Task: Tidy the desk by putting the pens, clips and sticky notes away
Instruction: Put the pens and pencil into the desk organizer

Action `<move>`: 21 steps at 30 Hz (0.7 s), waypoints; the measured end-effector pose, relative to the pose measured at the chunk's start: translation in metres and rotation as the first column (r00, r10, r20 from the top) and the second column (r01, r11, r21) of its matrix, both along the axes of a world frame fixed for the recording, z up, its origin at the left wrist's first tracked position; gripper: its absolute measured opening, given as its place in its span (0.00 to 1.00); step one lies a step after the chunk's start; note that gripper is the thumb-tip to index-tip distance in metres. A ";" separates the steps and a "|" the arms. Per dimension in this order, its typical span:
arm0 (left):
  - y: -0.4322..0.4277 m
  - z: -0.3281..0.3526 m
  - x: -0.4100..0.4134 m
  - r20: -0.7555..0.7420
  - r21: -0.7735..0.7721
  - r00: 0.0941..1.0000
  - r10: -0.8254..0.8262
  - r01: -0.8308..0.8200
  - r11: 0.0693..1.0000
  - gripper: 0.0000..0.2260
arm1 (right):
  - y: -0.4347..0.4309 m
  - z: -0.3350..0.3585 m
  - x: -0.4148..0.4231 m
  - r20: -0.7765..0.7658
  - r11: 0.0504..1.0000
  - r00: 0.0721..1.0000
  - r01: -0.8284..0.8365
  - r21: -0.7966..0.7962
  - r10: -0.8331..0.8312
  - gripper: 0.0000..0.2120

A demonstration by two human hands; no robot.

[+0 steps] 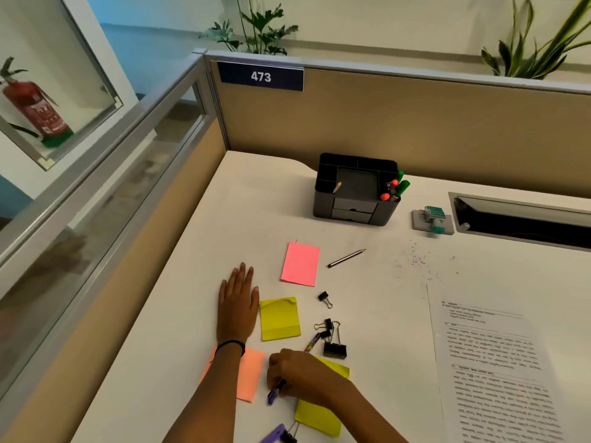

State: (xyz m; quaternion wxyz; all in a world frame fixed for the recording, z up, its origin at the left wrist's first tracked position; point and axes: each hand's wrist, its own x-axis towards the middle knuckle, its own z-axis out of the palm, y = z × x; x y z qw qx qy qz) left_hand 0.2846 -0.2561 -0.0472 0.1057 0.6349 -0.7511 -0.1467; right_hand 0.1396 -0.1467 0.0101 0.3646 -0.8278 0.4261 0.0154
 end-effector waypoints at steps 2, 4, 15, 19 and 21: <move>0.000 0.001 0.000 -0.008 -0.002 1.000 -0.006 0.006 1.000 0.34 | -0.006 0.004 -0.004 0.022 0.998 0.999 0.037 -0.045 -0.036 0.10; 0.000 0.003 0.000 -0.016 0.000 1.000 -0.003 0.003 1.000 0.36 | -0.015 0.011 -0.013 0.064 0.989 0.992 0.116 -0.091 -0.110 0.09; 0.000 0.004 -0.001 -0.026 -0.010 1.000 0.005 -0.005 1.000 0.37 | -0.110 0.073 -0.103 0.630 0.419 0.542 0.838 -0.351 -0.557 0.07; 0.000 0.005 -0.001 -0.019 -0.003 1.000 0.003 -0.003 1.000 0.36 | -0.153 0.081 -0.118 0.738 0.185 0.382 0.923 -0.339 -0.556 0.08; 0.000 0.006 -0.002 -0.013 0.000 1.000 0.004 -0.004 1.000 0.36 | -0.171 0.082 -0.119 0.759 0.159 0.353 0.934 -0.320 -0.547 0.08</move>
